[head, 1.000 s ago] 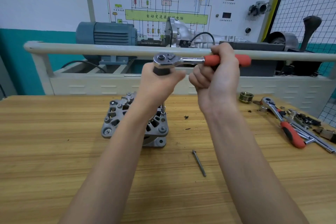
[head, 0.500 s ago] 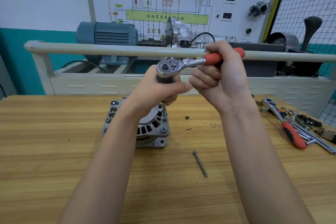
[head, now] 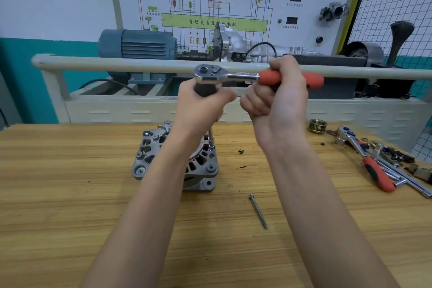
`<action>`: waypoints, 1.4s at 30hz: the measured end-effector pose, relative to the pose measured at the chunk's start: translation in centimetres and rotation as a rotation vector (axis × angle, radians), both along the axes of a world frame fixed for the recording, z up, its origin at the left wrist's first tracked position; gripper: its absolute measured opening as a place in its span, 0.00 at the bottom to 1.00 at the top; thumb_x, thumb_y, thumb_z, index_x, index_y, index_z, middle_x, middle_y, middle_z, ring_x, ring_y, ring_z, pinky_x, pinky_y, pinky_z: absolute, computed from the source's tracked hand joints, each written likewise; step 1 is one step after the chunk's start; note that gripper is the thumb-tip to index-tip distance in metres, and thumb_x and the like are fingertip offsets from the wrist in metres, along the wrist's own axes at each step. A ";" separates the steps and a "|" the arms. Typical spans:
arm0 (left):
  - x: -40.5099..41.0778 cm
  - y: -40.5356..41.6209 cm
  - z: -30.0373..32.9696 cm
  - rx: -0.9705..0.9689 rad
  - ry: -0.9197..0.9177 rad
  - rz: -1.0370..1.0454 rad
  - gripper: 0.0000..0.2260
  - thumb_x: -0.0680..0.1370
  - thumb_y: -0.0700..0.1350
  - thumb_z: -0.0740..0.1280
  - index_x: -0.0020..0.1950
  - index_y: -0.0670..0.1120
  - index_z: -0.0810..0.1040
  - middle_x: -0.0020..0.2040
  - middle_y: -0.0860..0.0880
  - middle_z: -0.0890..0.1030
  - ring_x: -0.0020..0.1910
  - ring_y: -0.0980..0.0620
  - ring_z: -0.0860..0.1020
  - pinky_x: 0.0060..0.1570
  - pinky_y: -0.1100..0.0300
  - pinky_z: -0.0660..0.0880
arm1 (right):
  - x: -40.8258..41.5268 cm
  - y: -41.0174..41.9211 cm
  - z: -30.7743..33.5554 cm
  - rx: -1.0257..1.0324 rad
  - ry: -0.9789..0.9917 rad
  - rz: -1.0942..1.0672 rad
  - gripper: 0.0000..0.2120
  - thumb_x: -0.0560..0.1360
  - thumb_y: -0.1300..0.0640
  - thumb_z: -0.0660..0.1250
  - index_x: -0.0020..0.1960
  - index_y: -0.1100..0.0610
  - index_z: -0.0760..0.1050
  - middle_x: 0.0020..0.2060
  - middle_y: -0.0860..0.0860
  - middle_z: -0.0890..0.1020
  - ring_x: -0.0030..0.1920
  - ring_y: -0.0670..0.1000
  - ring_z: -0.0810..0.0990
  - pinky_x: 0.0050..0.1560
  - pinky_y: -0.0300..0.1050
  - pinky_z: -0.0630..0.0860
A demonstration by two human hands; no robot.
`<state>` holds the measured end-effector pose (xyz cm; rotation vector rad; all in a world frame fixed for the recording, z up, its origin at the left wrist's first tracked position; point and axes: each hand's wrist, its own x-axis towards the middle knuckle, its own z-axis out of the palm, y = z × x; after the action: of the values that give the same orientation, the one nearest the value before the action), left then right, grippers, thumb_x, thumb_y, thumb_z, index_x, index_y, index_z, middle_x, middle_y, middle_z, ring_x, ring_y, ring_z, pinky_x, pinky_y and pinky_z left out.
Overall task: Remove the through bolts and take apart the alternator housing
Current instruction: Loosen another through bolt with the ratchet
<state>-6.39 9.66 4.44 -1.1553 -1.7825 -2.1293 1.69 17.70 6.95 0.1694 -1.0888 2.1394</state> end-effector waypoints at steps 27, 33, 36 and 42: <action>-0.2 -1.5 -0.1 -0.320 0.139 -0.293 0.16 0.70 0.42 0.70 0.24 0.50 0.70 0.22 0.49 0.67 0.23 0.50 0.65 0.28 0.62 0.65 | 0.5 1.9 0.7 -0.024 -0.108 0.240 0.24 0.77 0.59 0.56 0.24 0.52 0.55 0.15 0.46 0.54 0.17 0.45 0.50 0.19 0.36 0.50; 0.7 1.0 0.1 0.029 -0.113 0.111 0.17 0.73 0.34 0.66 0.27 0.45 0.66 0.24 0.49 0.63 0.25 0.54 0.60 0.25 0.63 0.59 | -0.1 -0.5 -0.5 -0.048 0.101 -0.181 0.17 0.77 0.63 0.58 0.32 0.53 0.57 0.18 0.46 0.57 0.19 0.46 0.54 0.22 0.38 0.55; 1.2 1.8 -0.1 0.151 -0.168 0.190 0.18 0.72 0.32 0.65 0.26 0.45 0.64 0.24 0.49 0.62 0.25 0.54 0.58 0.24 0.63 0.58 | -0.3 -1.4 -0.9 -0.026 0.175 -0.231 0.16 0.77 0.65 0.57 0.33 0.54 0.58 0.18 0.45 0.60 0.19 0.46 0.56 0.23 0.38 0.56; -0.6 -0.8 -0.2 -0.166 0.129 -0.197 0.16 0.70 0.40 0.70 0.25 0.50 0.70 0.23 0.51 0.68 0.24 0.51 0.65 0.29 0.60 0.67 | 0.2 1.5 0.4 0.010 -0.046 0.100 0.24 0.78 0.60 0.55 0.24 0.52 0.55 0.15 0.46 0.54 0.18 0.45 0.50 0.21 0.37 0.50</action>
<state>-6.97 8.88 4.27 -1.5304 -1.8869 -1.9813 1.87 19.21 7.33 0.1843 -1.1395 2.2367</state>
